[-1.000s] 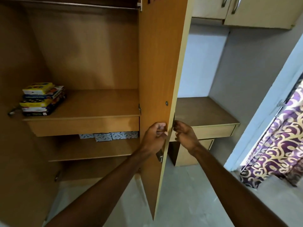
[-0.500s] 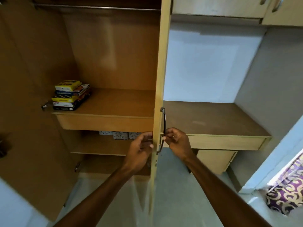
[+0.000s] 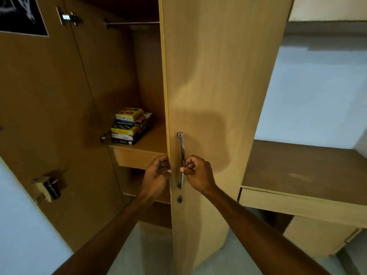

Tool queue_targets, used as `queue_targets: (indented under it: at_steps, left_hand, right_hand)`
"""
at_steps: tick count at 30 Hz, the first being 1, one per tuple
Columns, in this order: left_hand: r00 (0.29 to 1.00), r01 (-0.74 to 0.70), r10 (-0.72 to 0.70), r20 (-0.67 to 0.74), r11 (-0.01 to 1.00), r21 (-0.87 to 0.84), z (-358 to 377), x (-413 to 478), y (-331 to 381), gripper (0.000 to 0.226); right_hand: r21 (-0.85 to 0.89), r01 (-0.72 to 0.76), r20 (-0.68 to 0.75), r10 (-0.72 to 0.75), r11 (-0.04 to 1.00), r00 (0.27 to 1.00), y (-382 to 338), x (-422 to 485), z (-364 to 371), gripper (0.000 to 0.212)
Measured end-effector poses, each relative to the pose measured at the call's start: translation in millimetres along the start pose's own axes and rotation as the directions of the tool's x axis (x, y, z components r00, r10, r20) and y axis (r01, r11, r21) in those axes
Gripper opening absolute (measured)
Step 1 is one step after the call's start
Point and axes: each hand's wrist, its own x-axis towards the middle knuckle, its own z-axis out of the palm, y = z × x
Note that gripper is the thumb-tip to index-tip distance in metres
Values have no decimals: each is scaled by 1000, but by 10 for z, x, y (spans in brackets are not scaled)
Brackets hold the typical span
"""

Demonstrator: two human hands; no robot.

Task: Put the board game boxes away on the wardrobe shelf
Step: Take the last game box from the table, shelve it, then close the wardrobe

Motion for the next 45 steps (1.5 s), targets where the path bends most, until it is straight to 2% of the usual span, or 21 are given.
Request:
queue_targets:
  at_steps: [6,12,19,29,40,45]
  left_hand:
    - [999,35,-35,-7,999,-17,-340,855,-218,41]
    - [998,61,-60,12,998,-23,-516,1613,-410,46]
    - [996,79,-78,35,996,-42,-539,2215,-555,49]
    - [989,121,-121,83,993,4,-522,2788,-527,41]
    - [994,57,-63,93,997,59,-388,3070,-580,52]
    - [994,57,-66,91,993,101,-434,3092,-659,49]
  right_hand:
    - [-42,2,33,-1,999,999,-27,777,444,22]
    - [-13,-3,-62,2,1000,998,62,1338,795,21]
    - [-39,-10,-81,7,999,997,153,1858,984,17]
    - [-60,-17,-92,11,998,996,320,2457,1114,14]
    - [-91,-8,-69,1,996,998,451,2776,1134,13]
    - [-32,-15,-70,12,999,997,527,2746,1128,8]
